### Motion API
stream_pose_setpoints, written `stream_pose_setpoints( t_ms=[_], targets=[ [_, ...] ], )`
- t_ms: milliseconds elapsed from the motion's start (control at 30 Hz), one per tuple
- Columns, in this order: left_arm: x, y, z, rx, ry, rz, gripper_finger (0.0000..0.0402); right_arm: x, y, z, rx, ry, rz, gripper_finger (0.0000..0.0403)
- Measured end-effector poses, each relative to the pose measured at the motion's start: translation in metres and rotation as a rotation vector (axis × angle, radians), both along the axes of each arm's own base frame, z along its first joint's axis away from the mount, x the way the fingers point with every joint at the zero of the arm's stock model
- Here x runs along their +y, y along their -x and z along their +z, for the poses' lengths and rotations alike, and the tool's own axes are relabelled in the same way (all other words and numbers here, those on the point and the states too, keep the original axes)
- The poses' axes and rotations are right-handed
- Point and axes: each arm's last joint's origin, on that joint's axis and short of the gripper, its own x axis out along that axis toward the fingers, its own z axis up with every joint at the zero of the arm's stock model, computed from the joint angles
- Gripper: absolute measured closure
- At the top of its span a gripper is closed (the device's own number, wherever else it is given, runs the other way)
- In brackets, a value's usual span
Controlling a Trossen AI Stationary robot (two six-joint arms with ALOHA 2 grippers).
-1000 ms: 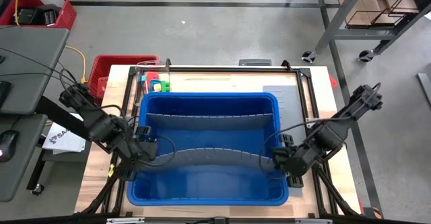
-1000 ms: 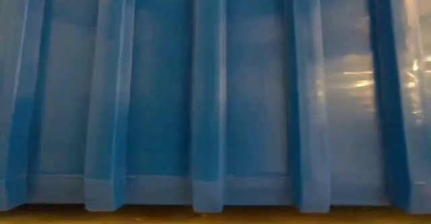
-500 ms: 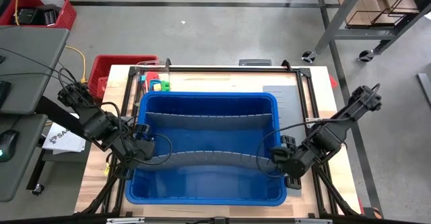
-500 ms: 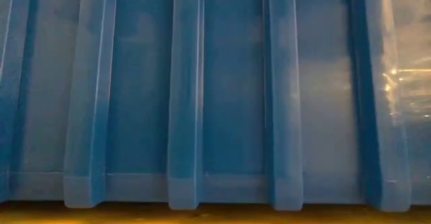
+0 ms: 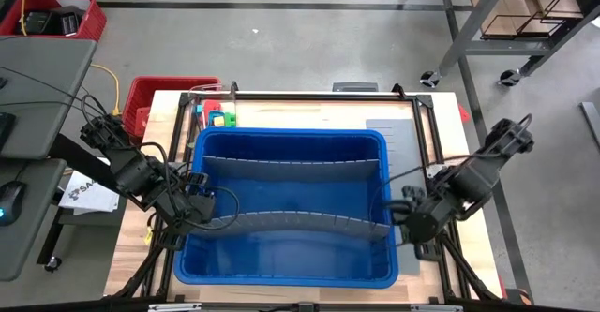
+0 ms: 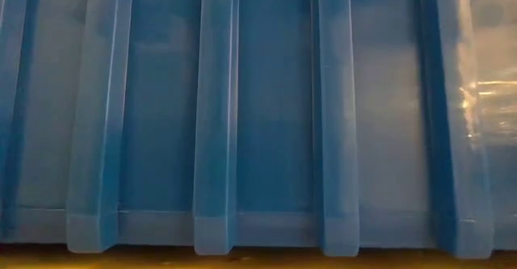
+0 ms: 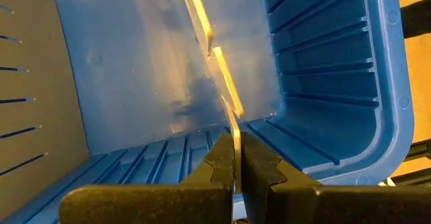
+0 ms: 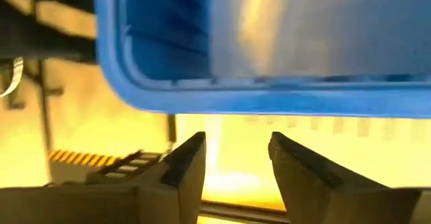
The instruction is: Sort blocks
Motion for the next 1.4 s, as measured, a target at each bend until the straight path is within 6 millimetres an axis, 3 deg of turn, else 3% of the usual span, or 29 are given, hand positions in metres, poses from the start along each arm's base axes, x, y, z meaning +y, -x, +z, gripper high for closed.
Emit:
stream_pose_setpoints(
  t_ms=[67,200,367,733,833,933,1100,1200,1400],
  targets=[
    [0.0,0.0,0.0,0.0,0.0,0.0,0.0401,-0.004,0.0,0.014,-0.081,0.038,-0.065,0.0282],
    [0.0,0.0,0.0,0.0,0.0,0.003,0.0401,-0.005,-0.012,0.036,-0.358,0.061,-0.222,0.0383],
    [0.0,0.0,0.0,0.0,0.002,0.007,0.0401,0.005,-0.03,0.042,-0.594,0.026,-0.319,0.04],
    [0.0,-0.001,0.0,-0.002,0.0,0.009,0.0401,0.047,-0.061,-0.025,-0.55,0.131,-0.475,0.0403],
    [0.0,-0.001,0.0,-0.001,0.0,0.009,0.0401,0.053,-0.065,-0.026,-0.581,0.118,-0.495,0.0403],
    [0.0,-0.001,0.0,-0.002,-0.001,0.004,0.0401,0.055,-0.069,-0.012,-0.652,0.083,-0.492,0.0403],
    [0.0,-0.001,0.0,-0.004,-0.005,-0.005,0.0401,0.05,-0.069,-0.006,-0.716,0.176,-0.528,0.0403],
    [0.0,-0.001,0.0,-0.005,-0.006,-0.005,0.0401,0.047,-0.073,-0.015,-0.7,0.211,-0.594,0.0403],
    [-0.003,-0.005,-0.002,-0.026,-0.003,-0.006,0.0401,0.062,-0.088,-0.051,-0.583,0.259,-0.594,0.0403]
  ],
)
